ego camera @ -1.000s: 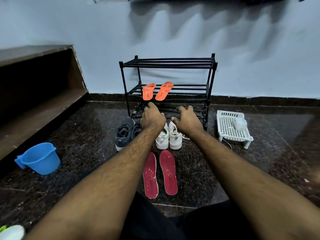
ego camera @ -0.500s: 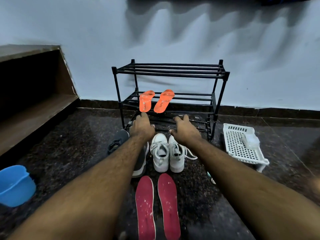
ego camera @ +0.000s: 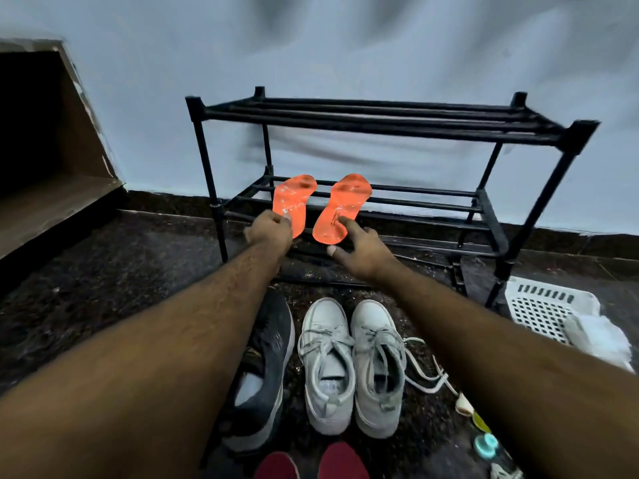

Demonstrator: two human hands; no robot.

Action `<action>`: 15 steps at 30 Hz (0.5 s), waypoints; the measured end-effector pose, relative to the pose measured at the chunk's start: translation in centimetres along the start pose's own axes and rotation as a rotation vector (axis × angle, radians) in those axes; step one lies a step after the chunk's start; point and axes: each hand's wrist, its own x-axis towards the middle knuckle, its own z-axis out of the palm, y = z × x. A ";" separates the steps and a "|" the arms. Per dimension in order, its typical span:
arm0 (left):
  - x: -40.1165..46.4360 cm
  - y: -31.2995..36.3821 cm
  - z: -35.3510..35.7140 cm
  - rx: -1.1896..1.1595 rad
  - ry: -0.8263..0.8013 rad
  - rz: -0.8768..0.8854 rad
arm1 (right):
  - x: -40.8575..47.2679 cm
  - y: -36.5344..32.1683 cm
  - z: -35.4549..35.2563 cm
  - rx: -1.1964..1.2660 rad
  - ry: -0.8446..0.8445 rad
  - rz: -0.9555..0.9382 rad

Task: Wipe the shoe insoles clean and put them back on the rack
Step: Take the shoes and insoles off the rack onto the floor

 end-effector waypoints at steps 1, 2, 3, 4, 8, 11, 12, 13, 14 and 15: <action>0.9 -0.1 0.7 -0.089 0.023 -0.027 | 1.0 0.2 0.5 0.066 0.025 0.008; 1.6 -0.4 1.4 -0.189 0.047 -0.054 | 1.8 0.4 1.1 0.137 0.053 0.011; 2.4 -0.7 2.0 -0.278 0.057 -0.100 | 2.5 0.6 1.7 0.220 0.083 0.008; 2.7 -0.8 2.3 -0.374 0.042 -0.155 | 2.9 0.7 2.1 0.314 0.113 0.019; 1.8 -2.1 2.5 -0.426 0.057 -0.220 | 2.5 0.7 2.7 0.661 0.263 0.124; -0.7 -2.9 1.3 -0.591 -0.131 -0.302 | 0.6 1.0 2.5 0.741 0.381 0.169; -1.8 -3.3 1.0 -0.643 -0.207 -0.324 | -0.5 0.9 2.2 0.758 0.389 0.187; -3.1 -3.5 0.3 -0.684 -0.256 -0.339 | -1.8 0.7 1.8 0.776 0.377 0.197; -4.4 -3.7 -0.3 -0.720 -0.282 -0.345 | -3.1 0.5 1.5 0.786 0.354 0.206; -6.2 -3.7 -1.0 -0.742 -0.297 -0.346 | -4.5 0.3 1.0 0.791 0.333 0.207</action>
